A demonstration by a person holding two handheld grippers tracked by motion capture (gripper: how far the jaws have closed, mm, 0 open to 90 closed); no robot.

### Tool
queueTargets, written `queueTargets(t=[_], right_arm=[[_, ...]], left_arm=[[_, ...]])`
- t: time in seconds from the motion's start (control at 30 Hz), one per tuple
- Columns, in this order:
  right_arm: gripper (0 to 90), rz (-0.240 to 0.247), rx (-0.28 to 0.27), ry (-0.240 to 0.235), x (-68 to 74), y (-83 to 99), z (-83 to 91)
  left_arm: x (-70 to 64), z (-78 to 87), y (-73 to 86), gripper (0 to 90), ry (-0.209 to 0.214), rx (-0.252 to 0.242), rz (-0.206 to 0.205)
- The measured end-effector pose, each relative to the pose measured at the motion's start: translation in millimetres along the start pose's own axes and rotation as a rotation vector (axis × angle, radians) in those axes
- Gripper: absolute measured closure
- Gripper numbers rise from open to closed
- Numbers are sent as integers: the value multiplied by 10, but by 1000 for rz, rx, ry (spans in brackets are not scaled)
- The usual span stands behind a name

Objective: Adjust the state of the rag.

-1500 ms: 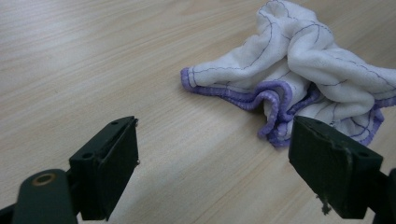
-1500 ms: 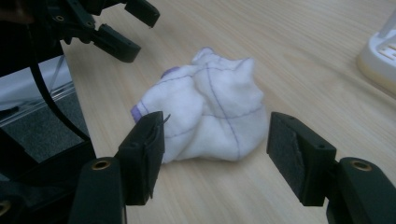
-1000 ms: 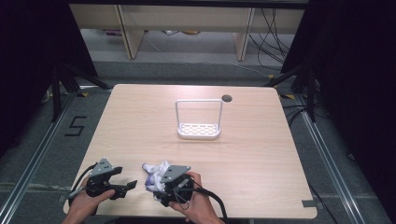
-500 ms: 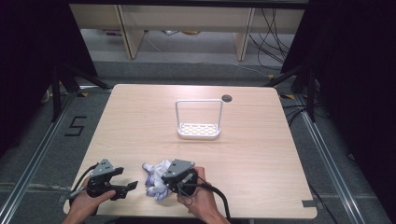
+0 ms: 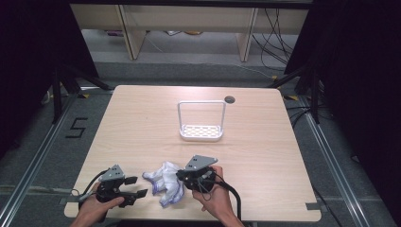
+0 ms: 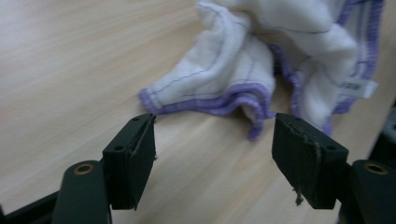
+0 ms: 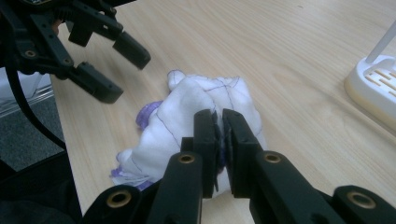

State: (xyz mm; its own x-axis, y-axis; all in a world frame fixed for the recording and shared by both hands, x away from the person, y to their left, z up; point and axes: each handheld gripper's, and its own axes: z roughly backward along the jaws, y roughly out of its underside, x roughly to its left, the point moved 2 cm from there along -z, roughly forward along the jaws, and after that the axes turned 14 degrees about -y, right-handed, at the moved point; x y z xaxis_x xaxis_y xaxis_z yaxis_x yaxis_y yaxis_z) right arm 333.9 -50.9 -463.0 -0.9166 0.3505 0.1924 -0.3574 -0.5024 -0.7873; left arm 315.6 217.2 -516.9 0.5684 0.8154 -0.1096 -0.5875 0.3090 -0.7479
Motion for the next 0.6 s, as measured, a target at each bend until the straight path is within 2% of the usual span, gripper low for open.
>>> queueTargets(t=[0.03, 0.07, 0.13, 0.17, 0.2, 0.23, 0.27, 0.33, 0.43, 0.5, 0.53, 0.57, 0.6], right_arm=[[845, 1, -3, 5, -1, 0, -1], [845, -12, 2, -2, 8, 1, -4], [842, -19, 7, -3, 15, 2, -7], [840, -19, 7, -4, 16, 2, -7], [839, -19, 8, -6, 15, 2, -7], [838, -21, 7, -6, 13, 2, -5], [838, -30, 2, -2, 18, 3, -5], [838, -11, 4, -19, 1, -3, 0], [838, -20, -13, -2, 3, -3, 13], [841, 2, -6, -1, -18, -11, 31], [844, -4, -6, -4, -12, -14, 36], [848, -20, -12, -8, -1, -13, 35], [852, -11, -5, -9, -9, -16, 52]], left_arm=[[-24, -14, -2, 328, 14, 0, -3], [-43, -23, -5, 337, 9, 4, -14], [-99, -45, -21, 339, 24, -3, 1], [-117, -48, -36, 344, 22, -8, -2], [-134, -55, -48, 352, 39, -6, -3], [-159, -71, -57, 358, 32, -17, -6], [-175, -79, -67, 362, 14, -16, -30], [-212, -114, -87, 390, 13, -18, -57], [-270, -177, -125, 436, 7, -17, -91], [-282, -239, -140, 480, -23, 10, -162], [-308, -279, -143, 537, -20, 7, -170], [-301, -300, -152, 616, -26, 10, -207], [-308, -314, -165, 700, -25, -5, -207]])
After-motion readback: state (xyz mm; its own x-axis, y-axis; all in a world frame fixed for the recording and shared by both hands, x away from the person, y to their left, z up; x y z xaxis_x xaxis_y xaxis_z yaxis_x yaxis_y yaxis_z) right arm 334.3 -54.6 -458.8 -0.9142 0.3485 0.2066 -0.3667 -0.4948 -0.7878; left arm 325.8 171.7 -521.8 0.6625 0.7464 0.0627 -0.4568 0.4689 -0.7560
